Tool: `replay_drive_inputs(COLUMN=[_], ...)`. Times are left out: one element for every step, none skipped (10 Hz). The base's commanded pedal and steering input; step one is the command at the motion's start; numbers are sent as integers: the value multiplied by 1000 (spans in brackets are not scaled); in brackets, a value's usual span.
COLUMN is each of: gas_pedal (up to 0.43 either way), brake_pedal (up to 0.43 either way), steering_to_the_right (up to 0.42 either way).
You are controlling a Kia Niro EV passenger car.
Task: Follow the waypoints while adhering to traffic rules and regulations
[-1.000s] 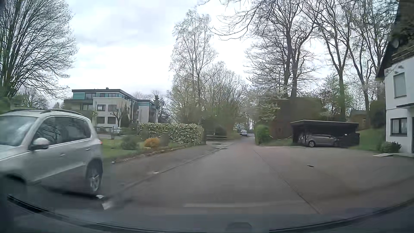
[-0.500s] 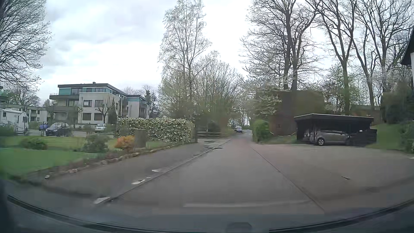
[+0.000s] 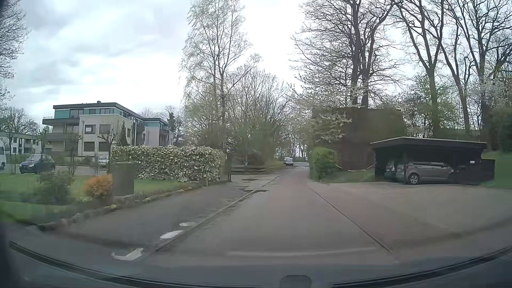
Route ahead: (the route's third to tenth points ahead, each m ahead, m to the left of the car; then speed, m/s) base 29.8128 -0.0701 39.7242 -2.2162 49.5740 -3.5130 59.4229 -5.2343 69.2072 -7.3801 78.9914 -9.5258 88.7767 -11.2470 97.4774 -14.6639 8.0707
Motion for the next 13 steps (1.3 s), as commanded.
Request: replay_drive_inputs(gas_pedal=[47,47,47,47,47,47,47,59,59,59,59,59,59], brake_pedal=[0,0,0,0,0,0,0,0,0,0,0,0,0], steering_to_the_right=[29,29,32,37,38,37,37,36,35,31,23,13,8])
